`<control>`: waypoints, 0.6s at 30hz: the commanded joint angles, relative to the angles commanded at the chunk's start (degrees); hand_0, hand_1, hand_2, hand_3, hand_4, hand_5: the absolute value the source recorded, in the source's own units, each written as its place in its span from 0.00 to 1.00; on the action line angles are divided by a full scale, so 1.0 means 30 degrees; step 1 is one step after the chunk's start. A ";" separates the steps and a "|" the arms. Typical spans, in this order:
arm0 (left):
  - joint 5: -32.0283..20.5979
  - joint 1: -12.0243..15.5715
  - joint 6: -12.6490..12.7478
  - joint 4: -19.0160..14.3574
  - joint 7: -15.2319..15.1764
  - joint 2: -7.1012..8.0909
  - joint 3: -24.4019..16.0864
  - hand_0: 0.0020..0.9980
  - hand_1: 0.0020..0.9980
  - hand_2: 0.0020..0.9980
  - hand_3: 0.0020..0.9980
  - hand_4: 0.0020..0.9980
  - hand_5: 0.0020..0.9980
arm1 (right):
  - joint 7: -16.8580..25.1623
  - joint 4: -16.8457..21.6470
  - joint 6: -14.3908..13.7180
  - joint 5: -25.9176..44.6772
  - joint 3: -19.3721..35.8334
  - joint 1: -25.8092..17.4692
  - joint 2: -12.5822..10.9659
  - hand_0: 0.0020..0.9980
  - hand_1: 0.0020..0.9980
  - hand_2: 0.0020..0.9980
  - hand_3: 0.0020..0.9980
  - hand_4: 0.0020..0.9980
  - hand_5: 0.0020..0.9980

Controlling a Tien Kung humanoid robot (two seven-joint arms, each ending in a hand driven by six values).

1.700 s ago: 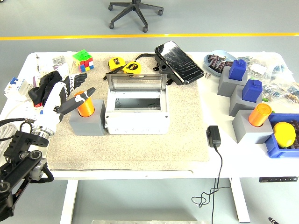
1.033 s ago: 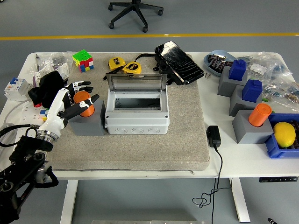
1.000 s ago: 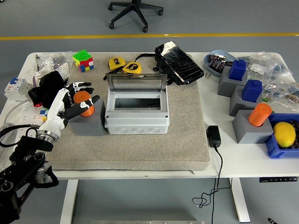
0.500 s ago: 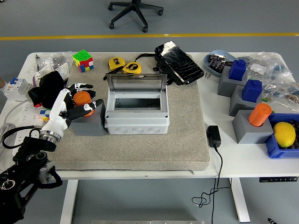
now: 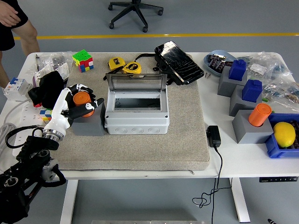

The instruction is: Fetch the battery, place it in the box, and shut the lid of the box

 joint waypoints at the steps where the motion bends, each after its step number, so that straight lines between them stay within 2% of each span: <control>1: -0.0078 -0.0014 0.0032 0.0012 -0.0046 -0.0024 0.0013 0.27 0.26 0.27 0.26 0.66 0.00 | -0.0001 -0.0001 -0.0002 0.0000 0.0008 0.0003 0.0004 0.57 0.64 0.66 0.55 0.87 0.39; 4: -0.0437 -0.0090 0.0106 0.0084 -0.0185 -0.0119 0.0074 0.27 0.26 0.27 0.26 0.66 0.00 | 0.0014 -0.0005 -0.0017 0.0017 0.0001 0.0002 0.0008 0.57 0.64 0.66 0.55 0.87 0.39; 5: -0.0556 -0.0125 0.0120 0.0131 -0.0218 -0.0155 0.0099 0.21 0.17 0.20 0.20 0.39 0.00 | 0.0021 -0.0010 -0.0022 0.0028 -0.0008 0.0000 0.0011 0.57 0.64 0.66 0.55 0.87 0.39; 10: -0.0770 -0.0248 0.0187 0.0282 -0.0250 -0.0315 0.0299 0.21 0.17 0.20 0.20 0.39 0.00 | 0.0066 -0.0005 -0.0039 0.0054 -0.0045 -0.0008 0.0020 0.57 0.64 0.66 0.55 0.87 0.39; 11: -0.0738 -0.0270 0.0166 0.0312 -0.0214 -0.0355 0.0378 0.15 0.10 0.15 0.19 0.11 0.00 | 0.0078 -0.0002 -0.0041 0.0054 -0.0056 -0.0005 0.0024 0.57 0.64 0.66 0.55 0.87 0.39; 18: -0.0762 -0.0333 0.0080 0.0310 -0.0206 -0.0497 0.0569 0.13 0.08 0.14 0.18 0.12 0.00 | 0.0184 0.0009 -0.0079 0.0073 -0.0068 -0.0002 0.0046 0.57 0.64 0.66 0.55 0.87 0.39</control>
